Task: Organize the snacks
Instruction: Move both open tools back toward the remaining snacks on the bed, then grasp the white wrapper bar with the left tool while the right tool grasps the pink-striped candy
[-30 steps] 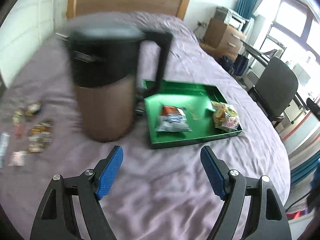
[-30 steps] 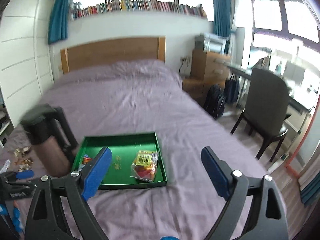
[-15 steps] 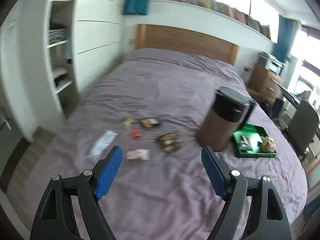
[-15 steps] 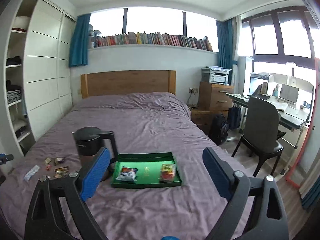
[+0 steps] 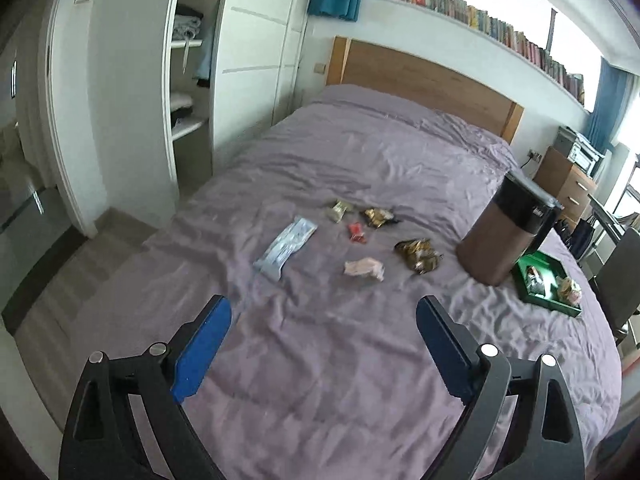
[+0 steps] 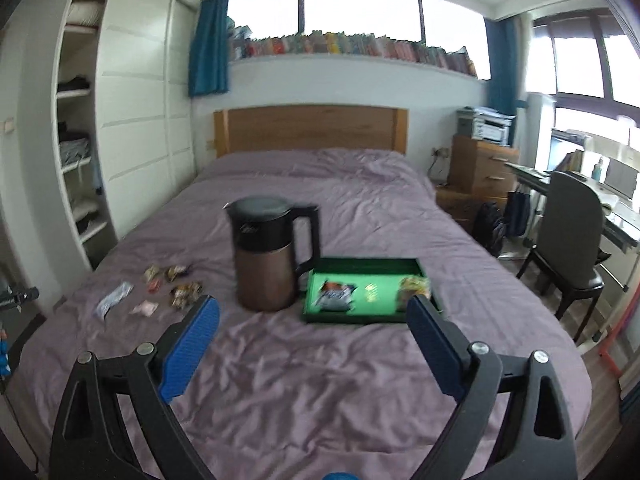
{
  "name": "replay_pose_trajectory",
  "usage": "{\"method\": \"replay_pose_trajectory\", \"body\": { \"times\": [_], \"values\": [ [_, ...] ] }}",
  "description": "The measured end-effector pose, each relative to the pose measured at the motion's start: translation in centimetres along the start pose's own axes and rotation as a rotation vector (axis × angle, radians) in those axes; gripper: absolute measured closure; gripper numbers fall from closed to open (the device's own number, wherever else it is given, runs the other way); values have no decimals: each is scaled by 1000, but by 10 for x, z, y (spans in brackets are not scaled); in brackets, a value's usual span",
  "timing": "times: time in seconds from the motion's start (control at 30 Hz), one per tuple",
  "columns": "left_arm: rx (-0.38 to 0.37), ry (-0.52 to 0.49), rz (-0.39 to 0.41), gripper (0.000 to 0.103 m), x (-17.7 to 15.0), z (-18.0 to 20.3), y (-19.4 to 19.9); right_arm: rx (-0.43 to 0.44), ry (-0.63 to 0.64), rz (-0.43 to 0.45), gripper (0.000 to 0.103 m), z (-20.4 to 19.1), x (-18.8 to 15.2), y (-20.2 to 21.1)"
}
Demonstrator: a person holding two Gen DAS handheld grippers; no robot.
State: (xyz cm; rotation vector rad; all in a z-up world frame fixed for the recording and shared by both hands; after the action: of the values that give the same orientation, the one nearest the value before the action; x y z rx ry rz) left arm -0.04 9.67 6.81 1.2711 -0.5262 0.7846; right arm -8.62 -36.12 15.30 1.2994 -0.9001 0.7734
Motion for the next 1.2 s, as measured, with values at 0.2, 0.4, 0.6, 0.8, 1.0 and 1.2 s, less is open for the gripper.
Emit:
{"method": "replay_pose_trajectory", "body": {
  "times": [0.2, 0.4, 0.6, 0.8, 1.0, 1.2],
  "values": [
    [49, -20, -73, 12, -8, -23, -41, 64, 57, -82, 2, -49, -18, -41],
    [94, -48, -129, 12, -5, -43, -85, 109, 120, -176, 2, -98, -35, -94],
    [119, -58, -173, 12, 3, -59, -131, 158, 153, -239, 2, -142, -42, -150],
    [132, -92, -220, 12, 15, -61, -184, 193, 181, -278, 2, -182, -46, -201],
    [140, -127, -250, 12, 30, -59, -233, 224, 196, -318, 2, -213, -55, -248],
    [161, -147, -277, 12, 37, -64, -270, 238, 177, -354, 2, -226, -67, -280]
  ]
}}
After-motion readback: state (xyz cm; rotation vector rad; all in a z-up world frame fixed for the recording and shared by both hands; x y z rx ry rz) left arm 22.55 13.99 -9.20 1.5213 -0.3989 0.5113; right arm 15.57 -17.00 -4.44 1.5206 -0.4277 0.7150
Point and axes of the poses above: each gripper's, at about its wrist camera, not at the fingertips, and y roughly against the way its jaws point, z to its right, x to its top, the point moved 3 cm from there along -y, roughly the way its jaws point, and after that the axes turned 5 degrees about -x, right-handed, at the moved point
